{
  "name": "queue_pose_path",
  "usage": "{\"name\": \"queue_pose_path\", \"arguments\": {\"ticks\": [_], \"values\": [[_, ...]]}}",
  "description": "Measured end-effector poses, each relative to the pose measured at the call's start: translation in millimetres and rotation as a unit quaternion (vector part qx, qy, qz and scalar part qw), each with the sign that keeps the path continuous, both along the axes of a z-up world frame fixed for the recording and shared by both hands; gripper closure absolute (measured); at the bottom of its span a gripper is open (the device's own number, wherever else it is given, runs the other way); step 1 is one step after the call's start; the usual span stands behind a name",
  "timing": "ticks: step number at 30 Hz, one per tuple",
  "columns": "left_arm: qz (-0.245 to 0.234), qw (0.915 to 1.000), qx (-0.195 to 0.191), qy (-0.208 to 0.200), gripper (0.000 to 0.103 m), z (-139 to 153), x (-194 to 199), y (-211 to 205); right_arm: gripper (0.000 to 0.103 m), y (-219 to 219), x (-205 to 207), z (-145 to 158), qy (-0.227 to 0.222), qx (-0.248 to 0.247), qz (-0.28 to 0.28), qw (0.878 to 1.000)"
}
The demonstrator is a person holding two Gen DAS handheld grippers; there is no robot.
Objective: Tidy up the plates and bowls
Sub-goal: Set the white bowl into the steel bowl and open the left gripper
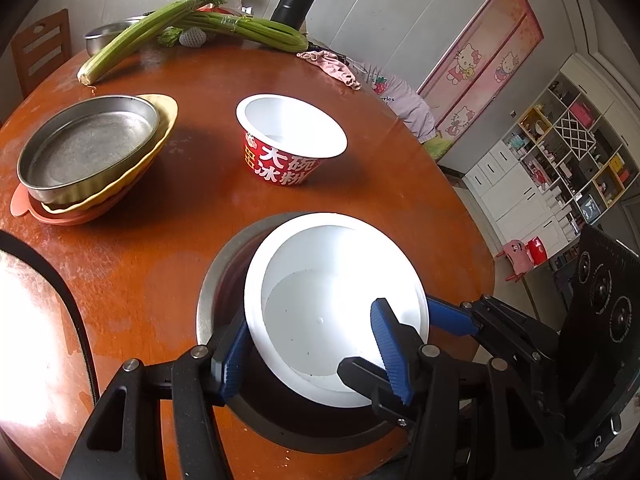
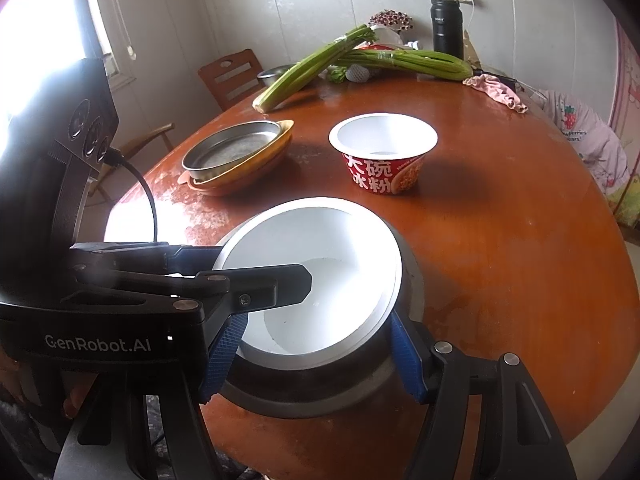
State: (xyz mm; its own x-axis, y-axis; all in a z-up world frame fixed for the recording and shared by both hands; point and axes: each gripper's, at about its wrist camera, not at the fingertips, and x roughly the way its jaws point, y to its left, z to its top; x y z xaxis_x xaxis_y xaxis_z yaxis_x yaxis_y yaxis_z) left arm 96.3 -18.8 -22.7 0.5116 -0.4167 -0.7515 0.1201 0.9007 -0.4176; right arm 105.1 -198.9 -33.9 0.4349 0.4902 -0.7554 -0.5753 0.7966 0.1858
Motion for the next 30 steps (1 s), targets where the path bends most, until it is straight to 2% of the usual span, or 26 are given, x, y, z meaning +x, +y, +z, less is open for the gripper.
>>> {"name": "queue_pose_path", "arguments": {"ticks": [13,30], "values": [[0.013,0.9999,0.006,-0.005,0.046,6.1,-2.4,5.9,0.033,-1.6,-3.5,4.7,-0.023,-0.016,-0.003,1.000],[0.028,0.9988,0.008,-0.040,0.046,25.4,-12.3,12.6,0.033,-16.8,-5.3,15.2,-0.039,0.008,-0.009,0.999]]}}
